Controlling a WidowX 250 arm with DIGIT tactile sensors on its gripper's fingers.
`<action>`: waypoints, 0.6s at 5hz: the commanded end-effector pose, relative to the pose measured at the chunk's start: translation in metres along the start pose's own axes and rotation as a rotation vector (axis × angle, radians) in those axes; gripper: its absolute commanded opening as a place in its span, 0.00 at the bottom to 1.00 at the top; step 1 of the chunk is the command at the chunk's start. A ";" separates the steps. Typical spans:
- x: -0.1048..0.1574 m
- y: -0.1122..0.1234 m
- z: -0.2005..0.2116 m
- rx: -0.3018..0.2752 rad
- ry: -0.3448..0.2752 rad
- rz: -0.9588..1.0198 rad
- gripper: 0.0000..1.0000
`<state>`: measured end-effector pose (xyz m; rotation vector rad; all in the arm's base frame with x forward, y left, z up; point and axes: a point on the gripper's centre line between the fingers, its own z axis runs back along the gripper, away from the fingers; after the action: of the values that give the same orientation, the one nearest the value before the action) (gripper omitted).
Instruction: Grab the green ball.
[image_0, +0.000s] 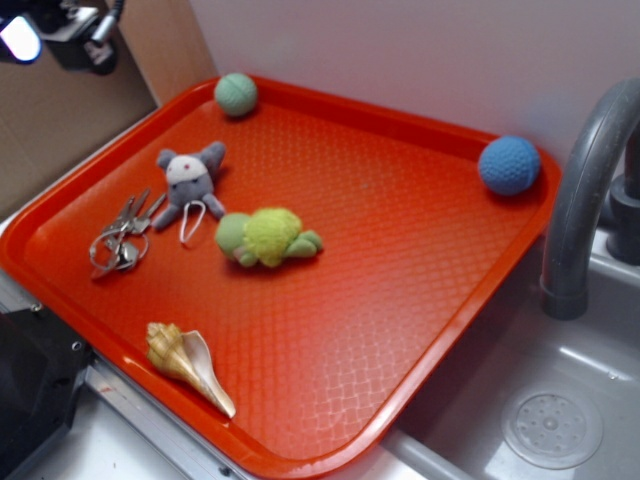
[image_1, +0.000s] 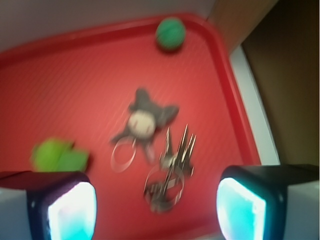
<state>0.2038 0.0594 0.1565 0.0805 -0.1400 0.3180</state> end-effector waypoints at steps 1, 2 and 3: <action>0.050 0.019 -0.051 0.042 -0.136 -0.018 1.00; 0.061 0.015 -0.073 -0.019 -0.126 -0.068 1.00; 0.061 0.015 -0.073 -0.019 -0.126 -0.068 1.00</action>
<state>0.2578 0.0924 0.0798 0.0754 -0.2168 0.2284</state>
